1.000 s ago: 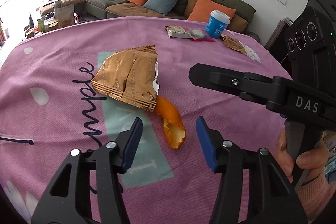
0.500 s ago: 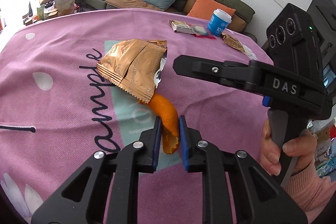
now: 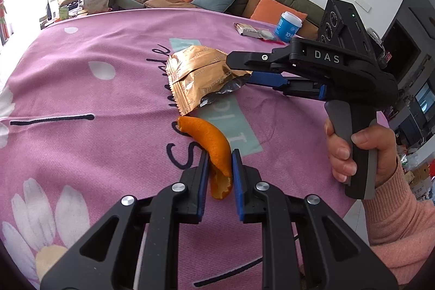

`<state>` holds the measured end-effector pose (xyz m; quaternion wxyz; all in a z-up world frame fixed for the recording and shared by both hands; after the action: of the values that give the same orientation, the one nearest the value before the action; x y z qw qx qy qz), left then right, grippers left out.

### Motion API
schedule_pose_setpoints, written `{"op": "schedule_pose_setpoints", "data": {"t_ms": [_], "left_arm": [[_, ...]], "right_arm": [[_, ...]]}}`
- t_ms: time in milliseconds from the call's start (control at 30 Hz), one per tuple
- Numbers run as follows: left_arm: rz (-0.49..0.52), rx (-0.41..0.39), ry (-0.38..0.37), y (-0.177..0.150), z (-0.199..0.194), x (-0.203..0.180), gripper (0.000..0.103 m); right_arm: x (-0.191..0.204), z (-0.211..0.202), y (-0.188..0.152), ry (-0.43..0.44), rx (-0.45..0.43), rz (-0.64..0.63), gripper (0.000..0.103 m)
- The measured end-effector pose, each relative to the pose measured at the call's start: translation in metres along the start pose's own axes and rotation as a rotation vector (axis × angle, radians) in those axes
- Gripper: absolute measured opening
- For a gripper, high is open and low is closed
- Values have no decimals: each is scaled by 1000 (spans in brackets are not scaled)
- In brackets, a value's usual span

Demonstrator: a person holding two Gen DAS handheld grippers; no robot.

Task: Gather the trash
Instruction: 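Grasp the orange peel with the left tool while the right tool grasps the gold wrapper, then carry the orange peel and gold wrapper over to the teal bin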

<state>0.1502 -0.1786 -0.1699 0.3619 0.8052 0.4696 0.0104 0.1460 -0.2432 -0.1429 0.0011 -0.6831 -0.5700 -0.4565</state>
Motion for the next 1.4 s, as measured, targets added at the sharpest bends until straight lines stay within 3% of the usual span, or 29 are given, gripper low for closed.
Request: {"op": "schedule_pose_setpoints", "data": {"t_ms": [200, 267, 400, 900, 1400], "left_arm": [[-2, -23, 43, -7, -11, 10, 17], [-11, -32, 61, -6, -15, 16, 17], [-44, -51, 84, -7, -26, 30, 17], [-75, -104, 164, -11, -56, 54, 17], [-79, -139, 215, -13, -82, 62, 17]], "right_arm": [[5, 5, 1, -2, 15, -2, 42], [5, 6, 1, 1, 22, 3, 31], [5, 5, 2, 4, 14, -1, 25], [30, -10, -4, 58, -34, -57, 23], [56, -9, -17, 104, -27, -105, 23]]}}
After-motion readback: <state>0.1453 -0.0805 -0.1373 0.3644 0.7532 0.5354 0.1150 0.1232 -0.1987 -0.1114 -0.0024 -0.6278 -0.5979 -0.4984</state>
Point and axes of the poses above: each gripper's, at about its wrist camera, not at the fingertips, and z roughly the way its jaws point, x to its left, y to its top, the point moved 8 cm from there along z, roughly the way its jaws point, and after that the axes turned 3 degrees about -z, right-handed, at the moved point
